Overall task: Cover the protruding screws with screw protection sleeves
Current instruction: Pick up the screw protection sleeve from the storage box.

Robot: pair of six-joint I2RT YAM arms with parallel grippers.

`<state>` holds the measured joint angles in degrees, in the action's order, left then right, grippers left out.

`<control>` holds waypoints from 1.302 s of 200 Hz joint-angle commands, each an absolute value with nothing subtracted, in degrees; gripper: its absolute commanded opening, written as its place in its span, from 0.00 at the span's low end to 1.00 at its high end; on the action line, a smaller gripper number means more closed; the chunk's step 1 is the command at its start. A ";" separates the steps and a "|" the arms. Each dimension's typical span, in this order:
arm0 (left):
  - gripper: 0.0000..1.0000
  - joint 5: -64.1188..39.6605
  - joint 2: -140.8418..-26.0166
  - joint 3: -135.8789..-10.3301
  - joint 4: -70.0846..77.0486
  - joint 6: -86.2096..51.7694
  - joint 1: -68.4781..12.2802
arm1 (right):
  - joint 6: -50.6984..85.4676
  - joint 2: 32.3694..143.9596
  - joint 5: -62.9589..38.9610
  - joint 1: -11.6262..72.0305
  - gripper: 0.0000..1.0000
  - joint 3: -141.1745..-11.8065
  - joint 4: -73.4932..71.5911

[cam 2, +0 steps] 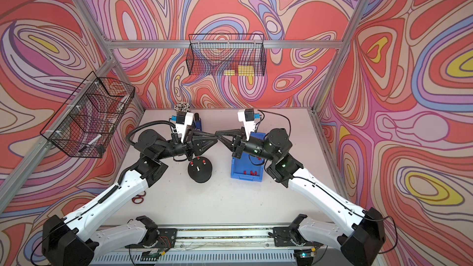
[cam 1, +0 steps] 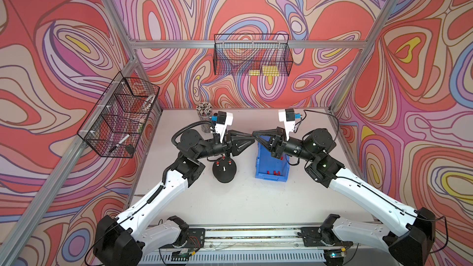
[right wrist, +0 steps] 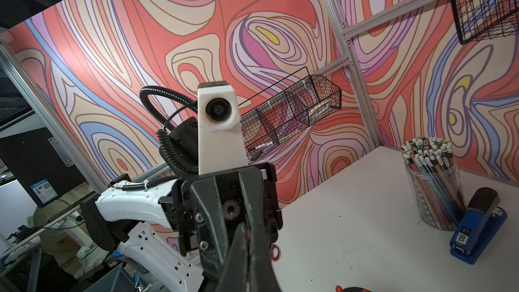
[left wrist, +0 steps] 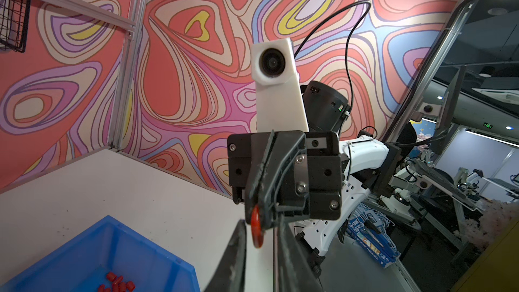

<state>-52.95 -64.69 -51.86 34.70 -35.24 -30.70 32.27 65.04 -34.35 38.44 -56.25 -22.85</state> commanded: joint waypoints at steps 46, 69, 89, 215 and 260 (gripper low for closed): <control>0.00 -53.66 -64.78 -51.08 44.48 -39.64 -30.92 | 32.18 63.40 -34.02 39.09 0.01 -56.21 -23.17; 0.00 -53.28 -64.60 -50.96 44.58 -39.90 -30.94 | 32.30 63.48 -34.32 39.18 0.03 -56.14 -23.04; 0.00 -52.99 -64.04 -50.56 44.41 -39.70 -30.94 | 31.17 63.08 -34.42 39.12 0.19 -56.50 -20.97; 0.00 -49.18 -55.10 -62.58 -18.08 5.18 -30.94 | 3.99 65.70 -41.58 39.22 0.33 -78.91 23.45; 0.00 -48.85 -54.80 -65.30 -25.00 8.89 -30.92 | 4.06 67.79 -42.30 39.90 0.31 -77.78 20.96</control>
